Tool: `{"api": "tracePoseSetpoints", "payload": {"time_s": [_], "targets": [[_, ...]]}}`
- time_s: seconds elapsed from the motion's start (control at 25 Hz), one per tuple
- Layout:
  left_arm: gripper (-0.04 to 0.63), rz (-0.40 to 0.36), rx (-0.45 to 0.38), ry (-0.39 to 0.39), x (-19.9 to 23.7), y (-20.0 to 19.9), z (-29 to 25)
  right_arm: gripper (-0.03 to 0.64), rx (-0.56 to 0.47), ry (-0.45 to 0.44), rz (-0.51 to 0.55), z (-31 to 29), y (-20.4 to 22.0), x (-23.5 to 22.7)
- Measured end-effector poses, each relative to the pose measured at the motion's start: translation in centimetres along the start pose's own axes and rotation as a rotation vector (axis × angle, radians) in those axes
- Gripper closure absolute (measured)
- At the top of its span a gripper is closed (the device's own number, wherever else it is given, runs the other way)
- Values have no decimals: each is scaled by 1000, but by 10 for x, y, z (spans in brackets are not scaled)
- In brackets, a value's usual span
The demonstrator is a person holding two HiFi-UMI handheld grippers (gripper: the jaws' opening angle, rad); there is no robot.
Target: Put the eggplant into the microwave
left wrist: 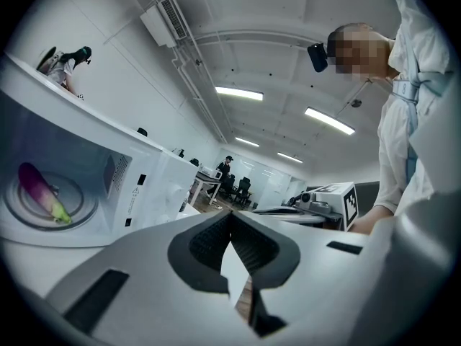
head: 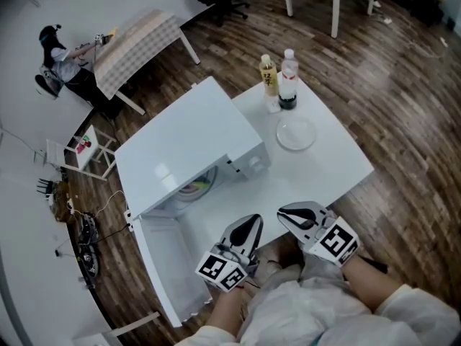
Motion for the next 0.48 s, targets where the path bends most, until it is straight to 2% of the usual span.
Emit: {"api": "tracePoseSetpoints", "payload": {"time_s": [0.48], "targets": [[594, 18, -15, -3, 14, -1, 17, 573, 21, -10, -4, -20, -7, 11]]}}
Point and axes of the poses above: the fingertips, and each gripper's own axes: z backward along the fingers, x to its left, y out of its underside, the point moved 9 cm from there along z, backward along the fingers, and after that the axes turned 9 degrees about x, right-handed, at the moved point
